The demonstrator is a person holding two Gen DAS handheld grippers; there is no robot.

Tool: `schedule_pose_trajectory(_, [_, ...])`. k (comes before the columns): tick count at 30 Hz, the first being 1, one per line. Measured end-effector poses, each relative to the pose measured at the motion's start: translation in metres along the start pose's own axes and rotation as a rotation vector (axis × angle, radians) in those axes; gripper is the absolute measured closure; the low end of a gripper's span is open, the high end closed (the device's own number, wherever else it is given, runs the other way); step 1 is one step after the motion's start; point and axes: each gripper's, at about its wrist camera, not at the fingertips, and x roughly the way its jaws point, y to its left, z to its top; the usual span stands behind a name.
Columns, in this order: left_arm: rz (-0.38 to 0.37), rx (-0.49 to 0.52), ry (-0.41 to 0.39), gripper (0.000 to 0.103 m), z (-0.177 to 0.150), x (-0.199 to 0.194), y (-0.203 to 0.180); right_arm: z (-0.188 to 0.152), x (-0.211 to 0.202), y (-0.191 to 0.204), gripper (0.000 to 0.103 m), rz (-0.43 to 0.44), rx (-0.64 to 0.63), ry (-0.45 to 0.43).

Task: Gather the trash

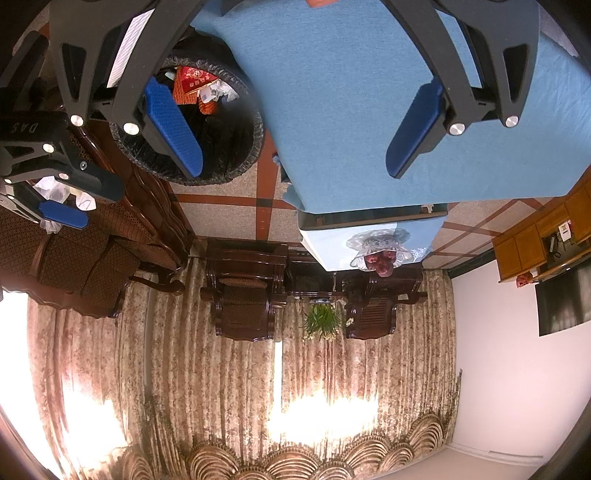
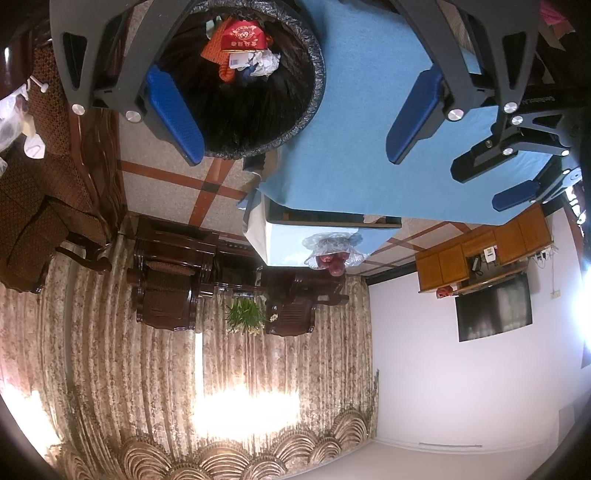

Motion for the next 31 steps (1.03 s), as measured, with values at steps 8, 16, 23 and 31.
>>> schedule_pose_trajectory(8, [0.000,-0.001,0.002,0.006,0.001,-0.001,0.000,0.001,0.000,0.000,0.006,0.000,0.000,0.003])
schedule_pose_trajectory(16, [-0.001,0.000,0.002,0.006,0.001,-0.001,-0.001,0.001,0.000,0.001,0.006,-0.002,0.000,0.005])
schedule_pose_trajectory(23, [0.001,-0.001,0.003,0.006,0.001,-0.002,-0.002,-0.010,-0.002,0.000,0.006,-0.002,0.002,0.010])
schedule_pose_trajectory(31, [0.003,0.000,0.005,0.006,-0.001,-0.002,-0.001,-0.009,-0.002,0.001,0.006,-0.002,0.002,0.012])
